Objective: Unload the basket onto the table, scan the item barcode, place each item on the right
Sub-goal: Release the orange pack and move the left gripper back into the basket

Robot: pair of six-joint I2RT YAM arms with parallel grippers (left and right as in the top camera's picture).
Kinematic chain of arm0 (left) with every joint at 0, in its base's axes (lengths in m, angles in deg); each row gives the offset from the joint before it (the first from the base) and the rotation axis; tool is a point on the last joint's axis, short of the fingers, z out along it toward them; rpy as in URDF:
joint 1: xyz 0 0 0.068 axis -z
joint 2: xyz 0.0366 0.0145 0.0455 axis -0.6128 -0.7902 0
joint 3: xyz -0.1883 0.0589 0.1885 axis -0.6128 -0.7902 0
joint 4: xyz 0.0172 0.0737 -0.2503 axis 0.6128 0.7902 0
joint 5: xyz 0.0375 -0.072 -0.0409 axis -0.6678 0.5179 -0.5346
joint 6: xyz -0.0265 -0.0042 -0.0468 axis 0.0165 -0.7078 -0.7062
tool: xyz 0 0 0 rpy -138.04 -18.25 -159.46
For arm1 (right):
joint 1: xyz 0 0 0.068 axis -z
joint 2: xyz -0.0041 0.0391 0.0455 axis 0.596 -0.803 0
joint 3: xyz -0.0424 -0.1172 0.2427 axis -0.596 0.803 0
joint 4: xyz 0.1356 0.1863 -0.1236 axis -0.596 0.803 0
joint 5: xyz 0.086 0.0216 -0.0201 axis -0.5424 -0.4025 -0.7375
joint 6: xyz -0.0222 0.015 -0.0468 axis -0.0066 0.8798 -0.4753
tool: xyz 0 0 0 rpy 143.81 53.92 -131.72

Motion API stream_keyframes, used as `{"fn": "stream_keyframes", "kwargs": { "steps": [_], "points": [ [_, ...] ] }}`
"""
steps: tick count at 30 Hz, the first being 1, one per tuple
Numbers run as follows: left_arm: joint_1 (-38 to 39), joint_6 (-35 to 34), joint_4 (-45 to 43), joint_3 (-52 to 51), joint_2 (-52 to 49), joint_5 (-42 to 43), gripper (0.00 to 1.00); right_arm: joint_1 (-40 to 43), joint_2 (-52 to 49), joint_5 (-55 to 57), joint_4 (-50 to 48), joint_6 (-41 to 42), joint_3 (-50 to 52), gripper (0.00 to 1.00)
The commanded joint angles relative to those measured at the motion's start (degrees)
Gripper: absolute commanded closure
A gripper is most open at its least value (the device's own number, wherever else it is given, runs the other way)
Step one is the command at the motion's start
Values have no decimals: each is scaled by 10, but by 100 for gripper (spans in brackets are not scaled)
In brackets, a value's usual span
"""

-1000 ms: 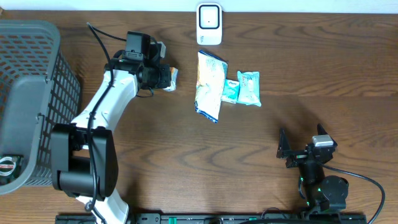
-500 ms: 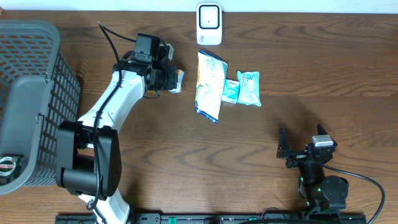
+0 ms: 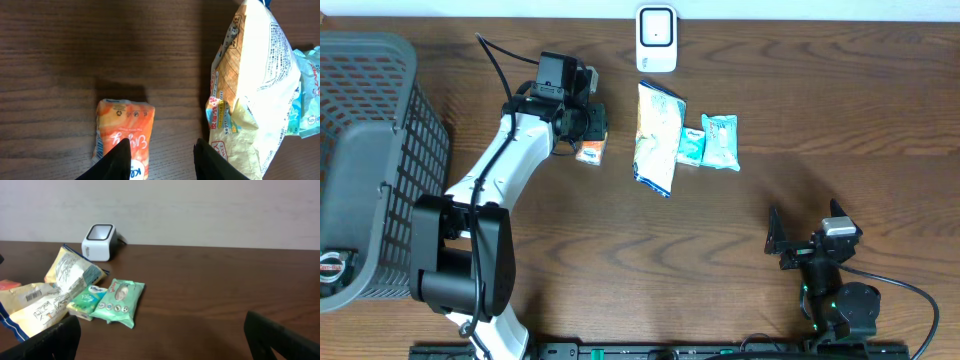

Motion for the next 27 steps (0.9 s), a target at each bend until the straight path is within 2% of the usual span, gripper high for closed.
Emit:
{"fn": "stream_keyframes", "kwargs": {
  "steps": [1, 10, 18, 21, 27],
  "points": [
    [-1, 0, -2, 11, 35, -5, 59, -4, 2, -3, 2, 4, 1, 1],
    [-25, 0, -3, 11, 191, -9, 58, -4, 2, -3, 2, 4, 1, 1],
    [-111, 0, -33, 11, 348, -93, 57, -4, 2, -3, 2, 4, 1, 1],
    [-155, 0, -43, 11, 393, -100, 45, -4, 2, -3, 2, 4, 1, 1],
    [-254, 0, -52, 11, 432, -100, 41, -4, 2, -3, 2, 4, 1, 1]
  ]
}}
